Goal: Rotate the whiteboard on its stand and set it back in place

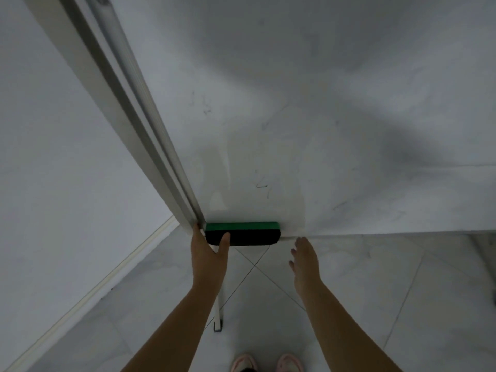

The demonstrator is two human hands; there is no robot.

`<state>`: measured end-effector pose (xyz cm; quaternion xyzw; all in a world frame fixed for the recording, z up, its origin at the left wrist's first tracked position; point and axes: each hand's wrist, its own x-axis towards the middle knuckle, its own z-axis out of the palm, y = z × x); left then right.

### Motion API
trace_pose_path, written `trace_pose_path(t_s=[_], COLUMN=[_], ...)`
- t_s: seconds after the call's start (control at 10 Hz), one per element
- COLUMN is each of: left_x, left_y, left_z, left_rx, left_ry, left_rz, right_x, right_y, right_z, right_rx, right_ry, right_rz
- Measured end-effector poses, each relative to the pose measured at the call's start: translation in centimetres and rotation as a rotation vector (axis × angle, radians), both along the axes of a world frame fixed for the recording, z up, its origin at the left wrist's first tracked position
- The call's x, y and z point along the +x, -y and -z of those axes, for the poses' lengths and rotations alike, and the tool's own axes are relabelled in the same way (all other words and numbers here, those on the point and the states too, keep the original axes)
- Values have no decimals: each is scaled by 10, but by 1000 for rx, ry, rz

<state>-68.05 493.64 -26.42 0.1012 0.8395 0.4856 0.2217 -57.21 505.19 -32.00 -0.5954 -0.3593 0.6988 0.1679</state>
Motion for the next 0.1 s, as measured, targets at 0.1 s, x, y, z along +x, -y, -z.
trace_pose_path(t_s=[0.1], left_x=[17], left_y=[0], left_z=[-28], left_rx=[-33], left_ry=[-120], left_rz=[21], right_x=[16], right_y=[12], right_z=[-29], right_rx=[161], right_ry=[132], right_rz=[-117])
